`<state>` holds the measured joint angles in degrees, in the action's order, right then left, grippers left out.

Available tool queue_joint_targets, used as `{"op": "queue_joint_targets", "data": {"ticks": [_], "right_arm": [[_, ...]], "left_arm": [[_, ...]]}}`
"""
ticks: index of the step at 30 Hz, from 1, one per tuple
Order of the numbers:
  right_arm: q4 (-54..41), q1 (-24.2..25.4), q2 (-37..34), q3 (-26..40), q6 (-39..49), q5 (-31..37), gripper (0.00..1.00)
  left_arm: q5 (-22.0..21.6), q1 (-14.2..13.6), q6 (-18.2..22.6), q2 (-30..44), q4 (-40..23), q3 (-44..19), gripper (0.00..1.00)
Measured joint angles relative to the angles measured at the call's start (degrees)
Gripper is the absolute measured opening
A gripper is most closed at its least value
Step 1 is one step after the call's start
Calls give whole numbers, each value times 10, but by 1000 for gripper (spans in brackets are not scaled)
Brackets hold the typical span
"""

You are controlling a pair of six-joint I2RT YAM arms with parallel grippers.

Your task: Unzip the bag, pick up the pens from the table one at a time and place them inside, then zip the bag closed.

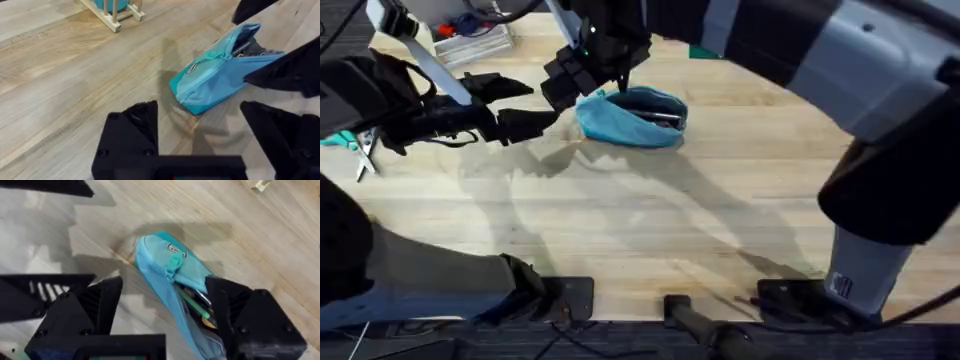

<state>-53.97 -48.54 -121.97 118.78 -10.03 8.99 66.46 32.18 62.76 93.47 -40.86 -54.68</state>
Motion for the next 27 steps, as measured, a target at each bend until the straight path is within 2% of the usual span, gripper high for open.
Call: {"op": "queue_joint_targets", "data": {"ticks": [27], "right_arm": [[18, 18, -28, 0, -104, 9, 953]], "left_arm": [[0, 0, 0, 0, 0, 0, 993]]}}
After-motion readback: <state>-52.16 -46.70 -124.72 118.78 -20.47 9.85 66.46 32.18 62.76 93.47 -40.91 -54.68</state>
